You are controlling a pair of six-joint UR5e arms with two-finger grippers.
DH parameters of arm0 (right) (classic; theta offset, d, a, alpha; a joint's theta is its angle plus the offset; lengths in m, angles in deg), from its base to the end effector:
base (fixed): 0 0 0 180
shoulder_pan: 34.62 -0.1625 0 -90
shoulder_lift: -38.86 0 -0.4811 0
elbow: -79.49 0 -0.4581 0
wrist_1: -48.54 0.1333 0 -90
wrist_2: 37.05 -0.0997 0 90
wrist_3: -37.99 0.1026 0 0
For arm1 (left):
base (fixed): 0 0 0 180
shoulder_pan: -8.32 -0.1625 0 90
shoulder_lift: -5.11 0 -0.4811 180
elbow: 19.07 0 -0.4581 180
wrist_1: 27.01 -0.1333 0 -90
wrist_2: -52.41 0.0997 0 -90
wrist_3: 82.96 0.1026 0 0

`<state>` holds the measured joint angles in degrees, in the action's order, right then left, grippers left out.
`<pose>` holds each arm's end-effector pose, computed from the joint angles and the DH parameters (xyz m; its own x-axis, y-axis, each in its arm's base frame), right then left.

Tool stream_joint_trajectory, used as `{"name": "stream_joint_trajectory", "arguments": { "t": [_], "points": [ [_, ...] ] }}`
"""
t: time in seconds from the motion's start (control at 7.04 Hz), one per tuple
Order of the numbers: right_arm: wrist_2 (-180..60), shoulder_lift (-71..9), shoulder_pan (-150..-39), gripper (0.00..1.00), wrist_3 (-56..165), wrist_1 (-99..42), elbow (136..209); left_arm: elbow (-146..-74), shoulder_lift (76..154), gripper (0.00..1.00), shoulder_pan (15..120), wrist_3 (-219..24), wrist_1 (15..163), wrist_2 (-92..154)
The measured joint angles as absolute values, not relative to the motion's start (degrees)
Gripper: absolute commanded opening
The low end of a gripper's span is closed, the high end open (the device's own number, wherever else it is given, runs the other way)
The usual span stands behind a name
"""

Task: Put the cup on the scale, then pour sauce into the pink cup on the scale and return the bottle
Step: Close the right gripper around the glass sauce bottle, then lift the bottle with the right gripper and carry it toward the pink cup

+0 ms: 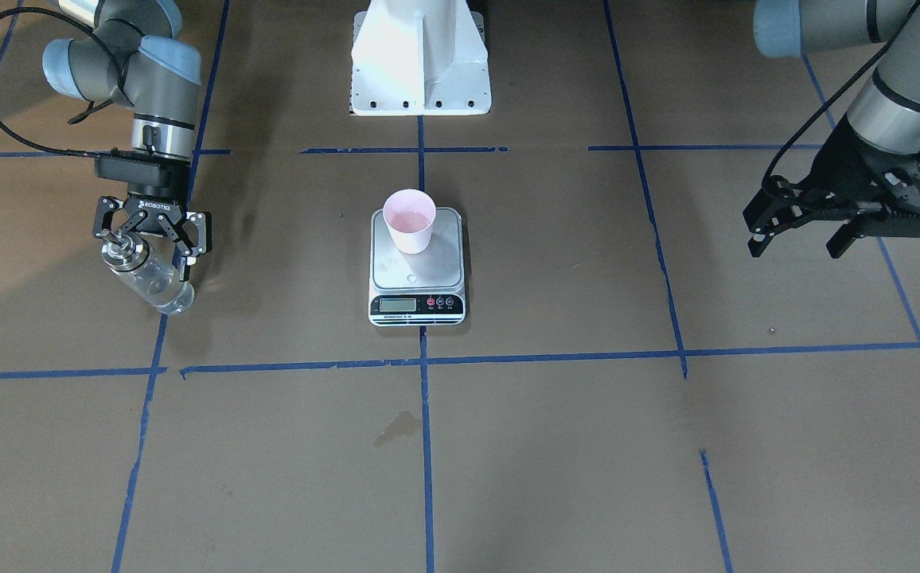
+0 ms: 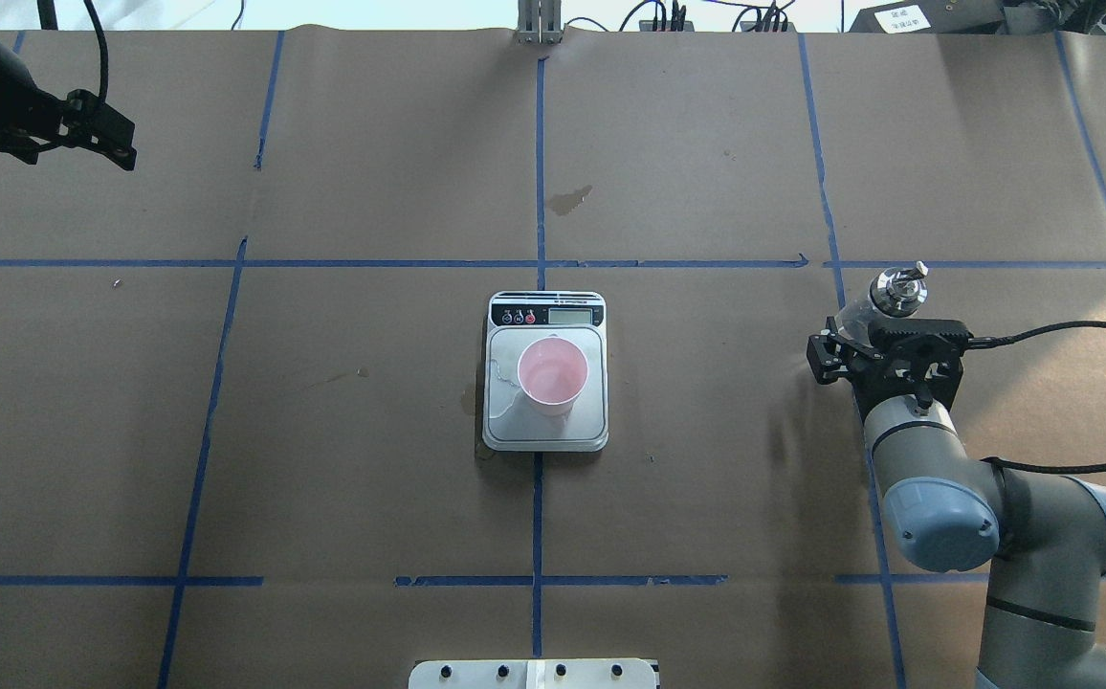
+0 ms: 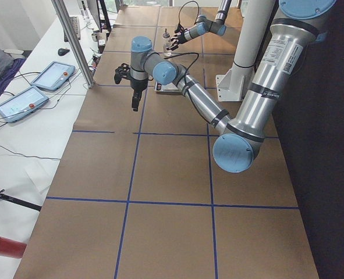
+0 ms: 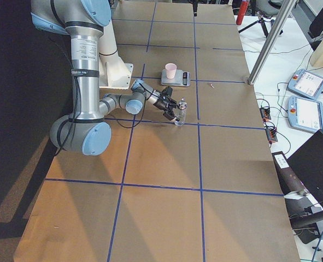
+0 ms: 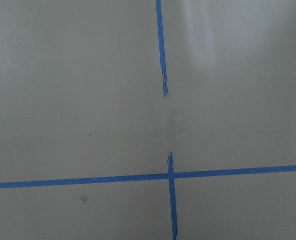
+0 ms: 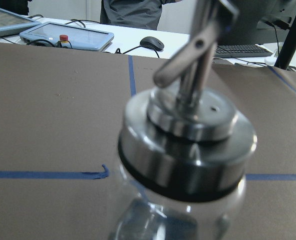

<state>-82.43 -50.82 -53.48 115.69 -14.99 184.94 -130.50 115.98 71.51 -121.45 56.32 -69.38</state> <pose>-0.4697 -0.3774 0.5061 0.8287 0.1229 0.5460 -0.5121 0.5600 0.6513 0.2189 -0.6088 0.3165 0.7136 0.0630 -0.6977 0.0991 0.9769 0.1895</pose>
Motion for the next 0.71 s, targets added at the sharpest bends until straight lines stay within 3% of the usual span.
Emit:
{"name": "stream_joint_trajectory", "arguments": {
  "t": [0.28,0.43,0.57,0.71],
  "points": [
    [-82.46,-49.90,-54.22,0.95,113.95,-13.28,183.70,-130.49,116.02,1.00,71.51,-121.46,56.33,-69.74],
    [-82.50,-49.79,-54.54,0.38,113.66,-12.18,182.83,-130.46,116.03,1.00,71.51,-121.48,56.37,-70.49],
    [-82.59,-49.76,-54.89,0.00,113.58,-11.68,182.34,-130.45,116.03,1.00,71.51,-121.51,56.39,-70.97],
    [-82.81,-49.74,-55.36,0.00,113.44,-11.49,182.15,-130.48,116.06,1.00,71.51,-121.53,56.40,-71.16]
  ]
}}
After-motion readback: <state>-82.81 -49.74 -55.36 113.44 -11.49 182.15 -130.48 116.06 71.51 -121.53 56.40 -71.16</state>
